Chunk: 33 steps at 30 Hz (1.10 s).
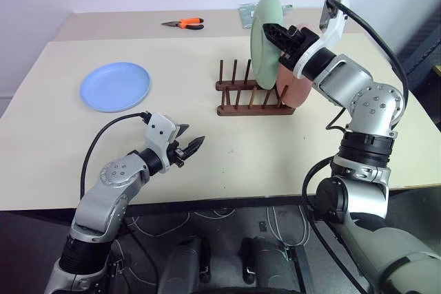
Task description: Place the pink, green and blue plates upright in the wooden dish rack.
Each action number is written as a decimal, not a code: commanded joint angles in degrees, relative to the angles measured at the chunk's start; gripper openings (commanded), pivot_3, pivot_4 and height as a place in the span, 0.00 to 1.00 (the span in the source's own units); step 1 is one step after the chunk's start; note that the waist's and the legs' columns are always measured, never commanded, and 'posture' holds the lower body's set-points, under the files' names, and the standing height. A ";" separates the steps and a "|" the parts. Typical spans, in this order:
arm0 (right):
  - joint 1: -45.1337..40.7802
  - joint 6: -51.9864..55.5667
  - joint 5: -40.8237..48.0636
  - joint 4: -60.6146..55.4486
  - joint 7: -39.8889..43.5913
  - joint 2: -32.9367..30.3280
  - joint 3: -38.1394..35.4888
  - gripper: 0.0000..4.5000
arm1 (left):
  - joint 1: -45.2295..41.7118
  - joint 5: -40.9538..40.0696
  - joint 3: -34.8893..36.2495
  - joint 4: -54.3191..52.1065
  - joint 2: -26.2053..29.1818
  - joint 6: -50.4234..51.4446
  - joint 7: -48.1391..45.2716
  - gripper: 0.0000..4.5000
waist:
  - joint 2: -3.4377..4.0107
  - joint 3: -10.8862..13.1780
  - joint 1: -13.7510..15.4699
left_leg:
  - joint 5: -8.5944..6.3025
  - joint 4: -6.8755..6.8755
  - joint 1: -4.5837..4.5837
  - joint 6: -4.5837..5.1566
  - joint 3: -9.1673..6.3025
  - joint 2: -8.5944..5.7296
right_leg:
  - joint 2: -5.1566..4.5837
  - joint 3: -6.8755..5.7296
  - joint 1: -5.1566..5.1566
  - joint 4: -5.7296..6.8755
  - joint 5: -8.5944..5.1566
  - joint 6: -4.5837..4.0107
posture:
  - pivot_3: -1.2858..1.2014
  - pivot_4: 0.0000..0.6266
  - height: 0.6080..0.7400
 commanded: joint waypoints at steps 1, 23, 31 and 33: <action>-3.12 -0.84 1.43 1.94 -1.67 0.54 -1.60 0.00 | -0.12 0.70 -0.31 -0.61 -0.36 -0.93 -0.22 0.62 | 0.00 0.00 -0.06 | 0.00 0.00 0.00 0.00 0.01 0.00 | 0.01 0.00 0.00 0.00 0.00 0.00 | 0.52 0.24 1.00; 7.96 -63.23 -52.12 -6.14 20.48 -18.15 34.33 0.88 | -30.92 0.83 35.35 35.59 -8.95 10.95 40.10 1.00 | -0.30 0.09 0.44 | 0.03 0.21 0.00 0.03 0.04 0.11 | 0.24 -0.03 0.12 0.00 -0.04 0.13 | 0.52 0.24 1.00; 11.46 -65.09 -54.55 -8.84 23.41 -17.08 35.04 0.90 | -38.02 -1.98 39.62 51.54 -7.13 8.08 40.94 0.88 | -0.50 0.15 1.14 | 0.02 0.29 0.03 -0.02 -0.05 0.08 | 0.22 -0.13 0.23 -0.05 -0.04 0.14 | 0.52 0.24 1.00; 11.85 -64.89 -54.76 -9.65 24.03 -16.68 35.18 0.90 | -38.69 -2.81 39.39 52.56 -7.05 8.34 39.89 0.71 | -0.50 0.15 1.00 | 0.02 0.28 0.04 -0.03 -0.05 0.08 | 0.22 -0.13 0.24 -0.05 -0.04 0.14 | 0.52 0.24 1.00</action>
